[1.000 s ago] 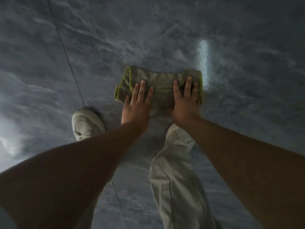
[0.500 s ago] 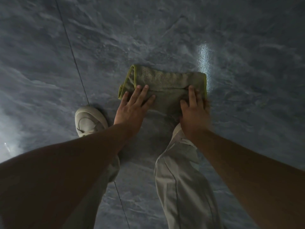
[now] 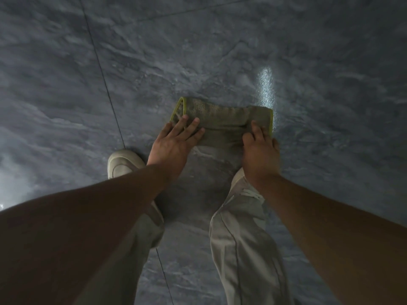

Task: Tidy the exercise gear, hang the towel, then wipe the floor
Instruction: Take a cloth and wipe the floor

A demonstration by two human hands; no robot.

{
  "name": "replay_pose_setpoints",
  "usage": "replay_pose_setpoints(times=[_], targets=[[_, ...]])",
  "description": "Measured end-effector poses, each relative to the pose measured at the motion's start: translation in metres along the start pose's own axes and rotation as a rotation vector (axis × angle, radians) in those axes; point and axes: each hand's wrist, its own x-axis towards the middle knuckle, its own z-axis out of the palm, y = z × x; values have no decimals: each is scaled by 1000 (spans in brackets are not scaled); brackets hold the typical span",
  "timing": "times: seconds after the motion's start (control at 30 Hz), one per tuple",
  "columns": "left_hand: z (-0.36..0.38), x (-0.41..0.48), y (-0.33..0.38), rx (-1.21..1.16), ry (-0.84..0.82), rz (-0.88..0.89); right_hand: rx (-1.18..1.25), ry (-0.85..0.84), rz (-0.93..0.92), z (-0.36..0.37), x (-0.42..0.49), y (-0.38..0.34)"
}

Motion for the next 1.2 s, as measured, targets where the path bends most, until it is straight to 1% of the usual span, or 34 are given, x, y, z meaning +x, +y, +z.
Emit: replay_pose_setpoints(times=[0.13, 0.3, 0.4, 0.5, 0.6, 0.73, 0.9, 1.03, 1.13, 1.2], targets=[[-41, -17, 0, -36, 58, -3, 27, 33, -17, -46, -15, -8], [-120, -57, 0, -67, 100, -59, 73, 35, -83, -135, -48, -36], [-179, -93, -4, -86, 97, -94, 92, 33, -128, -197, -81, -59], [-253, -140, -6, -118, 91, -122, 53, 35, -169, -259, -120, -85], [-329, -188, -9, -173, 160, -159, 24, 64, -233, -324, -161, -114], [-424, -255, -16, -186, 226, -215, -6, 139, -310, -413, -220, -158], [-531, -344, -14, -225, 378, -299, -28, 257, -423, -517, -294, -212], [-584, -398, -8, -215, 444, -362, -6, 348, -488, -570, -340, -241], [-613, -425, -1, -216, 535, -434, 11, 405, -526, -602, -365, -256], [-630, -439, 6, -217, 591, -498, 20, 413, -592, -620, -376, -263]])
